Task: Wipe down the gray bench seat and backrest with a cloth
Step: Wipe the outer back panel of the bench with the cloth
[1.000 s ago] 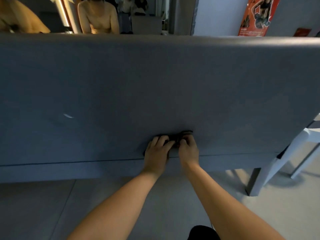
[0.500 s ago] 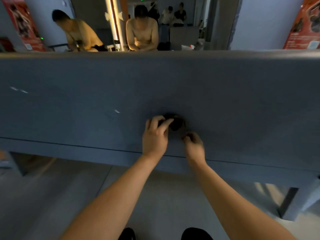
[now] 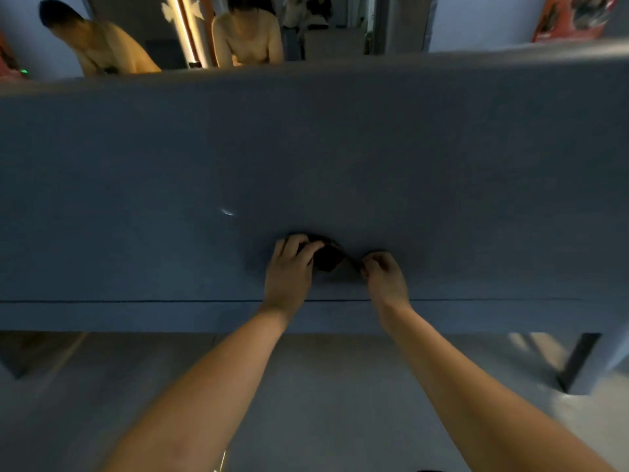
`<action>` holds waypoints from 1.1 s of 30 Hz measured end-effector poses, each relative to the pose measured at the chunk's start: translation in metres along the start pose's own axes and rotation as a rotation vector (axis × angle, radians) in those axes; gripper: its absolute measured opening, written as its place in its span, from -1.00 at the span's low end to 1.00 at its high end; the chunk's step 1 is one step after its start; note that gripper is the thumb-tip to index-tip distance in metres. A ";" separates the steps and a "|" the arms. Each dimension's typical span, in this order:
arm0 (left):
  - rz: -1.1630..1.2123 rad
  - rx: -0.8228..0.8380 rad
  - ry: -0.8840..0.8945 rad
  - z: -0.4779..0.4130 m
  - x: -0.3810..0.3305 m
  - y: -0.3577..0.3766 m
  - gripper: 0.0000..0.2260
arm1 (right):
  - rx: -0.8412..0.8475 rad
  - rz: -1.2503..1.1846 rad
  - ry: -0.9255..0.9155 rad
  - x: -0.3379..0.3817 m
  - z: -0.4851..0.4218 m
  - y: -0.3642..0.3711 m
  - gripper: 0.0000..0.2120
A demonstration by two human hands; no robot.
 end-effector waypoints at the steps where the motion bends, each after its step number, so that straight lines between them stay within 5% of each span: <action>1: 0.008 0.016 -0.001 0.007 0.006 0.010 -0.69 | -0.019 -0.011 -0.009 -0.007 0.002 0.005 -0.89; 7: 0.013 -0.019 0.181 0.024 0.014 0.033 -0.68 | -0.232 -0.042 -0.093 -0.013 0.008 0.018 -0.92; 13: 0.079 0.129 0.308 0.042 0.019 0.037 -0.65 | -0.308 -0.011 -0.051 -0.008 0.030 0.026 -0.91; 23: 0.393 0.799 0.034 0.054 0.028 0.027 -0.75 | -0.372 -0.321 0.308 -0.024 0.107 0.087 -0.82; 33: 0.698 0.941 -0.015 0.042 0.056 0.029 -0.59 | -0.505 -0.489 0.233 -0.015 0.094 0.118 -0.83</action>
Point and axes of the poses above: each hand's wrist, its own z-axis away from the middle knuckle, its own y-axis out of the palm, x = y × z, the point moved 9 cm from there along -z, towards the middle knuckle, and after that the axes turned 12 degrees about -y, right-handed, at the moved point
